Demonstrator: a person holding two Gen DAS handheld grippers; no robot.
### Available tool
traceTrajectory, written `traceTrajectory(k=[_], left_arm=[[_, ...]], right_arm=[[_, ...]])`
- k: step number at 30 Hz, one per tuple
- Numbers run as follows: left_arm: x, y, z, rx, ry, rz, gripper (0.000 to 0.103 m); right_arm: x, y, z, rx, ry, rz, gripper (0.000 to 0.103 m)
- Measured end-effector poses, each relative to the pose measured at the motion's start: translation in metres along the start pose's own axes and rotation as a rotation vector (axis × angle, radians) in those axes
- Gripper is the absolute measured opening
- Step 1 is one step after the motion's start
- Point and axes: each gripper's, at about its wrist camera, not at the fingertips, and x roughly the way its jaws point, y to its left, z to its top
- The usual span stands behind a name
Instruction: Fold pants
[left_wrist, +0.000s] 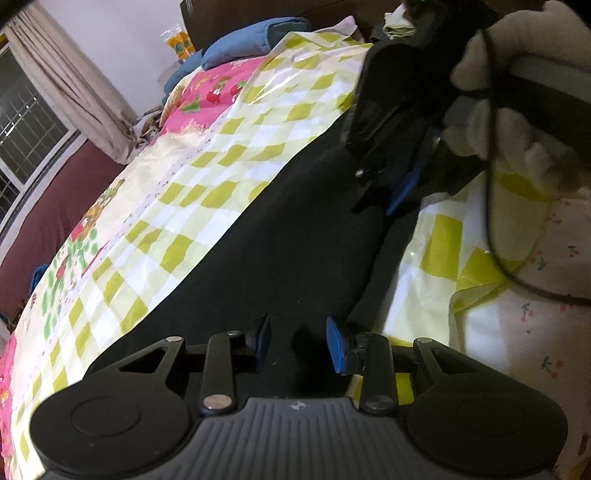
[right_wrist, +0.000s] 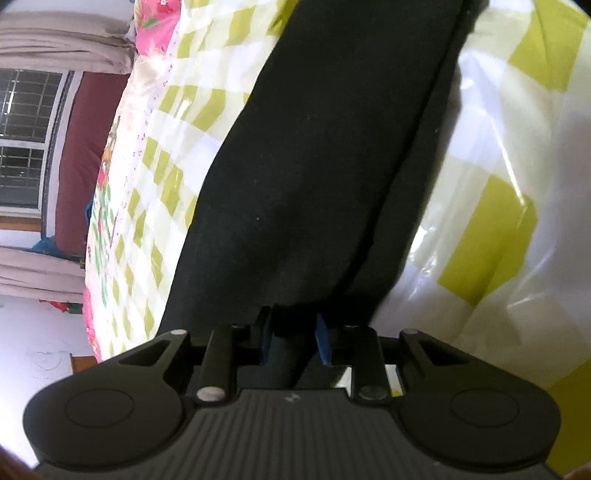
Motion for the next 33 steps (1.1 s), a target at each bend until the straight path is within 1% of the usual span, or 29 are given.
traceTrajectory(k=[1, 3, 4, 5, 6, 7, 10, 12, 13, 14, 15, 16, 17, 19, 21, 22, 24, 25, 26, 28, 29, 31, 33], left_arm=[[0.001, -0.002, 0.001, 0.004, -0.001, -0.003, 0.048], [0.001, -0.004, 0.003, 0.014, -0.007, -0.002, 0.048], [0.000, -0.004, 0.003, 0.016, -0.012, -0.002, 0.048], [-0.001, -0.004, 0.004, 0.015, -0.017, -0.001, 0.051], [-0.002, -0.005, 0.005, 0.016, -0.023, 0.003, 0.058], [-0.002, -0.006, 0.005, 0.021, -0.030, 0.009, 0.063], [-0.002, -0.013, 0.006, 0.057, -0.051, 0.050, 0.065], [0.001, -0.018, 0.005, 0.076, -0.047, 0.089, 0.065], [0.005, -0.020, 0.005, 0.085, -0.034, 0.110, 0.064], [0.009, -0.021, 0.004, 0.090, -0.015, 0.117, 0.060], [0.014, -0.020, 0.003, 0.089, 0.004, 0.107, 0.042], [0.016, -0.018, 0.003, 0.081, 0.028, 0.084, 0.027], [0.016, -0.014, 0.003, 0.066, 0.040, 0.065, 0.026], [0.007, -0.009, 0.005, 0.050, 0.023, 0.043, 0.023], [0.006, -0.011, 0.004, 0.063, 0.027, 0.032, 0.023], [0.010, -0.015, 0.001, 0.078, 0.041, 0.027, 0.023], [0.019, -0.024, -0.004, 0.137, 0.065, 0.022, 0.023], [0.021, -0.027, -0.005, 0.159, 0.062, 0.028, 0.023], [0.021, -0.027, -0.005, 0.164, 0.061, 0.031, 0.023], [0.020, -0.024, -0.004, 0.138, 0.063, 0.018, 0.023], [0.021, -0.022, -0.004, 0.128, 0.066, 0.009, 0.023], [0.022, -0.021, -0.002, 0.125, 0.072, -0.002, 0.023], [0.023, -0.023, -0.001, 0.138, 0.076, -0.003, 0.023]], right_arm=[[0.002, 0.002, 0.000, 0.003, -0.002, 0.015, 0.028], [0.002, 0.009, -0.001, -0.007, -0.004, 0.046, 0.020], [0.000, 0.012, -0.001, -0.008, -0.005, 0.066, 0.009], [-0.004, 0.015, -0.001, -0.003, -0.005, 0.087, 0.009], [-0.008, 0.017, -0.002, 0.002, -0.006, 0.102, 0.009], [-0.012, 0.019, -0.001, 0.004, -0.005, 0.110, 0.008], [-0.020, 0.020, -0.001, 0.022, 0.007, 0.110, 0.008], [-0.021, 0.019, -0.002, 0.029, 0.015, 0.103, 0.008], [-0.023, 0.019, -0.002, 0.026, 0.015, 0.097, 0.007], [-0.022, 0.020, -0.003, 0.023, 0.014, 0.092, 0.007], [-0.023, 0.020, -0.004, 0.021, 0.013, 0.086, 0.007], [-0.024, 0.020, -0.005, 0.019, 0.014, 0.084, 0.007], [-0.026, 0.022, -0.006, 0.010, 0.013, 0.082, 0.007], [-0.033, 0.028, -0.007, -0.043, 0.004, 0.077, 0.007], [-0.032, 0.031, -0.008, -0.094, 0.001, 0.060, 0.007], [-0.025, 0.029, -0.007, -0.114, 0.007, 0.032, 0.007], [-0.009, 0.016, -0.002, -0.084, 0.026, -0.032, 0.008], [-0.005, 0.012, 0.001, -0.067, 0.030, -0.030, 0.010], [-0.003, 0.009, 0.004, -0.059, 0.019, -0.037, 0.014], [-0.009, 0.007, 0.010, -0.061, -0.029, -0.046, 0.015], [-0.012, 0.006, 0.015, -0.055, -0.049, -0.048, 0.017], [-0.019, 0.001, 0.027, -0.042, -0.103, -0.077, 0.019], [-0.025, -0.007, 0.040, -0.018, -0.174, -0.106, 0.018]])
